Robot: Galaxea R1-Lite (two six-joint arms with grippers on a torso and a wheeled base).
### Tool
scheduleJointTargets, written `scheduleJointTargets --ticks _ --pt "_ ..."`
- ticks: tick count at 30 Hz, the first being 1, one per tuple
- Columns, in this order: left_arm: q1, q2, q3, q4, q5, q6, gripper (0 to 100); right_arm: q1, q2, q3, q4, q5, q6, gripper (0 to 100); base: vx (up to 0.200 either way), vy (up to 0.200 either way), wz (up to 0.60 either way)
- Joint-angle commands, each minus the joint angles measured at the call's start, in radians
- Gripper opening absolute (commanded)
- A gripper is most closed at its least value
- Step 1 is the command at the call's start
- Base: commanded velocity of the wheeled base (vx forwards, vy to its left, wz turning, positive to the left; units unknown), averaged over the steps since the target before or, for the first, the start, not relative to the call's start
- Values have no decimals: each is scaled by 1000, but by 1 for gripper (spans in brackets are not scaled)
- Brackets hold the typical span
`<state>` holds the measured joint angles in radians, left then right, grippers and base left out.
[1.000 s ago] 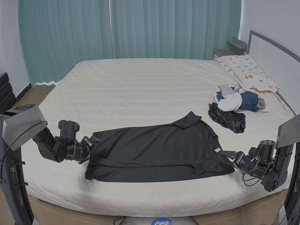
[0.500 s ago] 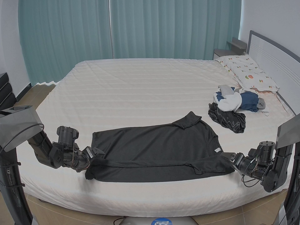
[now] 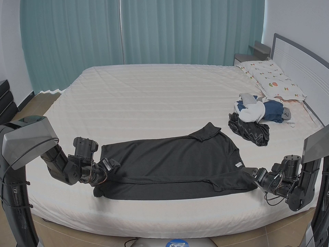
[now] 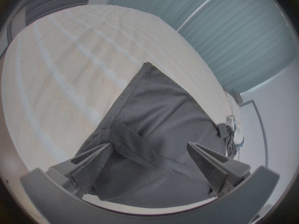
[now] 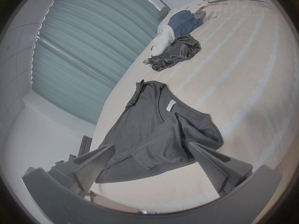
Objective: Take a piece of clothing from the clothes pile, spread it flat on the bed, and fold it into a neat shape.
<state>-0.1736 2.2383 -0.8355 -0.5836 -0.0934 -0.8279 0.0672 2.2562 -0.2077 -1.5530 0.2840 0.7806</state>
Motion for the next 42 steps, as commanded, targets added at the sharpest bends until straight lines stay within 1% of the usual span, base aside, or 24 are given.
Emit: scheduleJointTargets --ticks 1,2,3,5,7,10,15,17,19,22,23,24,25,27,30,37,40,42 --pt "-4 24 -50 -2 20 -82 100 2 2 1 -12 0 0 100 0 0 0" --pt "3 24 -62 -4 23 -128 100 2 2 1 -12 0 2 100 0 0 0" --pt "6 23 -66 -2 24 -143 100 2 2 1 -12 0 2 100 0 0 0" --pt "11 23 -70 -2 29 -149 100 2 2 1 -12 0 2 100 0 0 0" --pt "32 21 -71 -4 64 -168 100 0 2 2 -12 0 2 100 0 0 0" --pt "54 26 -85 -4 84 -174 100 0 3 2 -12 0 2 100 0 0 0" --pt "100 37 -122 -8 81 -221 100 -3 3 2 -12 0 2 100 0 0 0" --pt "114 38 -120 -13 70 -223 100 -4 8 4 -12 -2 2 100 0 0 0" --pt "121 32 -109 -12 61 -218 100 -4 8 4 -12 -2 2 100 0 0 0" --pt "126 14 -79 -7 -29 -183 100 -3 8 7 -12 -2 2 100 0 0 0" --pt "128 12 -76 -7 -34 -180 100 -3 8 7 -12 -2 2 100 0 0 0" --pt "134 -5 -48 -7 -77 -134 100 -1 8 8 -12 -2 2 100 0 0 0" --pt "134 -5 -45 -7 -78 -129 100 -1 8 8 -12 -2 2 100 0 0 0" --pt "129 -16 -11 -7 -98 -60 100 0 8 8 -12 -2 2 100 0 0 0" --pt "114 -12 -4 1 -98 -19 100 2 10 8 -12 -2 2 100 0 0 0" --pt "68 0 -19 -1 -83 -19 100 3 10 8 -12 0 0 100 0 0 0" --pt "52 20 -36 -1 -48 -19 100 11 11 7 -12 -2 0 100 0 0 0" --pt "43 35 -53 -1 -8 -19 100 16 11 8 -12 -2 0 100 0 0 0"
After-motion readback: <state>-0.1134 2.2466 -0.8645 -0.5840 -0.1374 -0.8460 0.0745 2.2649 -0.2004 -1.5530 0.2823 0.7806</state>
